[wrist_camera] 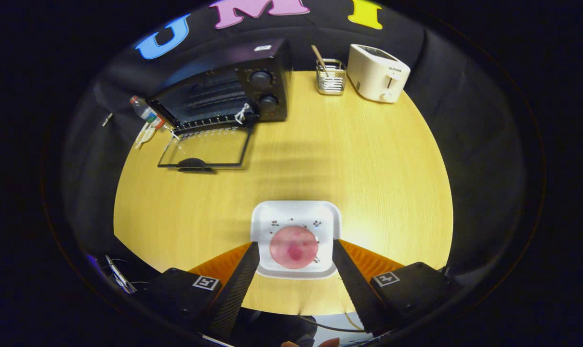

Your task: Open the toaster oven, put the food inside, and close the toaster oven door.

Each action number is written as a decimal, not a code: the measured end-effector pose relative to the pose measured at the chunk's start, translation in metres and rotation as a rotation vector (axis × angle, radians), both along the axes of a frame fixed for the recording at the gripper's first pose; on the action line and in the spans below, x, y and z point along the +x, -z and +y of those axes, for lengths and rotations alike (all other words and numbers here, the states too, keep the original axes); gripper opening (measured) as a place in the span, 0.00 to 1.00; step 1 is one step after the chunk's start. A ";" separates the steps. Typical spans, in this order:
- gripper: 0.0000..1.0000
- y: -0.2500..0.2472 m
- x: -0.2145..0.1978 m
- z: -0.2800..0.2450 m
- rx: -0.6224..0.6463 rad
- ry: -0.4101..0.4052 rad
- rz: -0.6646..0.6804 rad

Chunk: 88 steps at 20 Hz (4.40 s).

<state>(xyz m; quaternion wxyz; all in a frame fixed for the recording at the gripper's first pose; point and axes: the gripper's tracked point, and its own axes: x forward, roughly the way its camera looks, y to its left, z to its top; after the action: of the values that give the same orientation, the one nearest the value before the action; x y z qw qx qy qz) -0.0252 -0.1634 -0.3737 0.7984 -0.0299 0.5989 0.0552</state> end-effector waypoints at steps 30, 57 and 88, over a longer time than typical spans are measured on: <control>0.05 0.058 -0.023 0.001 0.617 0.359 0.271; 0.05 0.045 0.192 0.257 0.875 1.353 -0.226; 0.98 -0.009 0.152 0.284 0.793 0.909 -0.309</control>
<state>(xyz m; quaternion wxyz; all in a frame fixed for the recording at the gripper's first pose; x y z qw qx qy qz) 0.1269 0.1205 -0.3646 0.7699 0.5190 0.3631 -0.0770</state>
